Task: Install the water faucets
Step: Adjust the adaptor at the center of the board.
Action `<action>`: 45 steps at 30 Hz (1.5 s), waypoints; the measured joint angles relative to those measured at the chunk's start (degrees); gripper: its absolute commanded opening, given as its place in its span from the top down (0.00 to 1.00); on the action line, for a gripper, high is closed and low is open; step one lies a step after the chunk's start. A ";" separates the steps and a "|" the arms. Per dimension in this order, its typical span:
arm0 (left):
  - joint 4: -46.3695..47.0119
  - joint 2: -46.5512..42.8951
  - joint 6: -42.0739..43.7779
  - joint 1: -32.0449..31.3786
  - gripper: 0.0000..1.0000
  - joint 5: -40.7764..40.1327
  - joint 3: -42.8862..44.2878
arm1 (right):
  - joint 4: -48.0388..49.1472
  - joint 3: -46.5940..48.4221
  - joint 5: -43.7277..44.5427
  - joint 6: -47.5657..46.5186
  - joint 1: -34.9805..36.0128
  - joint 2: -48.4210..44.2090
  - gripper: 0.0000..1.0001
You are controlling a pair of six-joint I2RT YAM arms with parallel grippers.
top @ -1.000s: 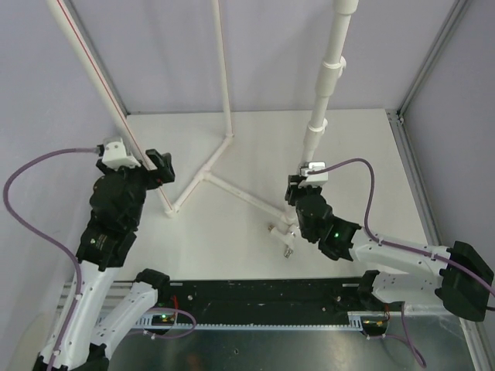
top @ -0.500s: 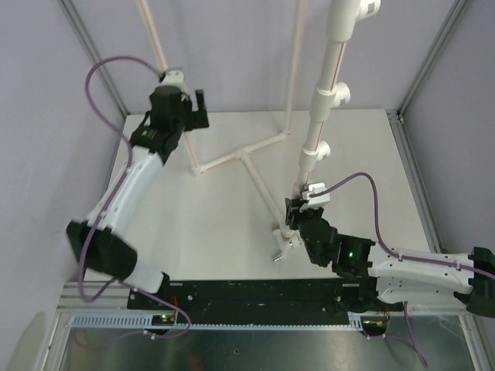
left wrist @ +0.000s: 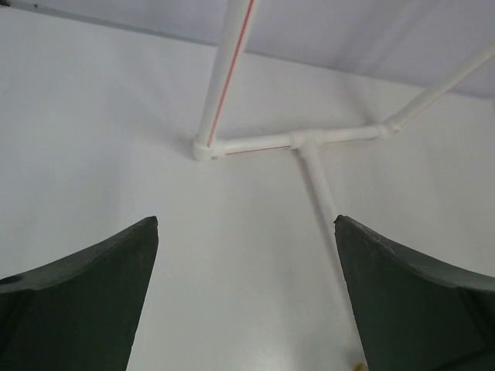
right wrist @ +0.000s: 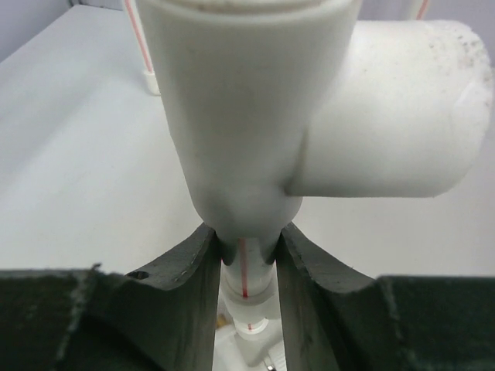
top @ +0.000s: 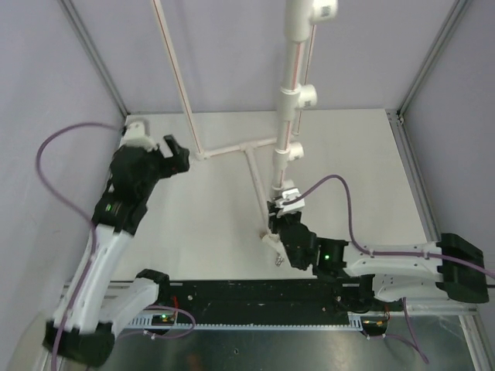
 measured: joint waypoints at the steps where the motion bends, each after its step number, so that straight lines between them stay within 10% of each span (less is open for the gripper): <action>1: 0.13 -4.87 -1.07 -0.02 0.00 0.22 -2.27 | 1.84 1.01 -0.61 -0.68 -0.15 2.23 1.00; 6: 0.44 -23.87 -6.21 -0.04 0.00 2.27 -10.71 | 7.89 8.37 -5.60 -3.34 -0.15 13.38 0.94; 12: 0.17 -29.07 -8.87 -0.07 0.00 4.70 -15.34 | 10.95 11.43 -18.93 -8.17 2.27 17.75 0.19; 15: -0.33 -29.22 -9.25 -0.07 0.00 6.25 -16.35 | 7.69 11.26 -27.63 -11.69 4.68 16.79 0.03; 31: 6.62 -50.03 -4.44 -0.22 0.00 34.21 -20.48 | -9.07 -0.35 -30.95 -15.54 1.70 -26.27 0.01; 45: 20.15 -37.73 -4.11 -10.67 0.00 35.87 -21.14 | -17.68 -1.77 -31.69 -9.07 -19.45 -35.06 0.01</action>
